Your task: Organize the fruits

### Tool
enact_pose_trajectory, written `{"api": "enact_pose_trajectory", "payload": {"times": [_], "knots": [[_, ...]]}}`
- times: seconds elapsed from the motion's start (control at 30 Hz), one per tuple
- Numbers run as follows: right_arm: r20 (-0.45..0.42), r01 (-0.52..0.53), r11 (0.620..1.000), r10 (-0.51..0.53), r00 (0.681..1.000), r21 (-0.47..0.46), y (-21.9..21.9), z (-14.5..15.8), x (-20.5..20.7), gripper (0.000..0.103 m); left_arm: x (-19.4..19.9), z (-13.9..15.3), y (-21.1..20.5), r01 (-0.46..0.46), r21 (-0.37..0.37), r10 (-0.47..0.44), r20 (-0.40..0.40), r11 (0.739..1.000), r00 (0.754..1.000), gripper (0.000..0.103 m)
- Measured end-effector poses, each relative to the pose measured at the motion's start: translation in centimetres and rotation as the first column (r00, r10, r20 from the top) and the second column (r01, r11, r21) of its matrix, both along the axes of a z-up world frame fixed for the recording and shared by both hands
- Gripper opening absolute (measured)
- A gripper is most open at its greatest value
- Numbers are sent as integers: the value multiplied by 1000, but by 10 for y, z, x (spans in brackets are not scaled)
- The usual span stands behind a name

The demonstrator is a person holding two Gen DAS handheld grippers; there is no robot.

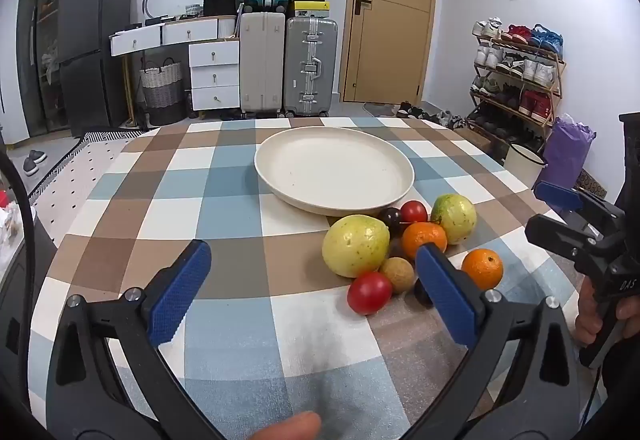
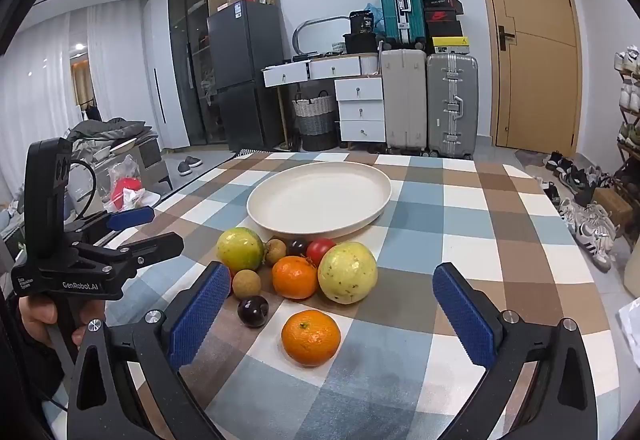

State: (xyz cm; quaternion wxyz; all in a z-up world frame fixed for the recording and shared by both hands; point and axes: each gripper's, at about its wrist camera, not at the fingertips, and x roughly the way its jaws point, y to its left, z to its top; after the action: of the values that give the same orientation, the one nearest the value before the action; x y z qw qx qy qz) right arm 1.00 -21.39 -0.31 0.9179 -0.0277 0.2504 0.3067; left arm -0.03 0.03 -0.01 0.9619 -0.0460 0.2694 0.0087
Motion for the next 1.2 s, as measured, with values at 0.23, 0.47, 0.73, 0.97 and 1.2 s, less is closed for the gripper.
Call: {"api": "enact_pose_trajectory", "payload": {"times": [0.23, 0.47, 0.73, 0.97, 1.2], "knots": [[-38, 1, 1000, -2, 999, -7, 1, -1, 3, 103, 0, 0, 0, -2, 8, 2, -2, 1000, 1000, 102], [-15, -1, 1000, 1, 1000, -2, 4, 0, 1, 103, 0, 0, 0, -1, 9, 1, -4, 1000, 1000, 102], [-8, -3, 1000, 3, 1000, 6, -2, 0, -2, 103, 0, 0, 0, 0, 8, 0, -4, 1000, 1000, 102], [-6, -5, 1000, 5, 1000, 7, -2, 0, -2, 103, 0, 0, 1, 4, 11, -4, -2, 1000, 1000, 102], [-6, -4, 1000, 4, 1000, 8, -2, 0, -2, 103, -7, -2, 2, 3, 10, -3, -4, 1000, 1000, 102]]}}
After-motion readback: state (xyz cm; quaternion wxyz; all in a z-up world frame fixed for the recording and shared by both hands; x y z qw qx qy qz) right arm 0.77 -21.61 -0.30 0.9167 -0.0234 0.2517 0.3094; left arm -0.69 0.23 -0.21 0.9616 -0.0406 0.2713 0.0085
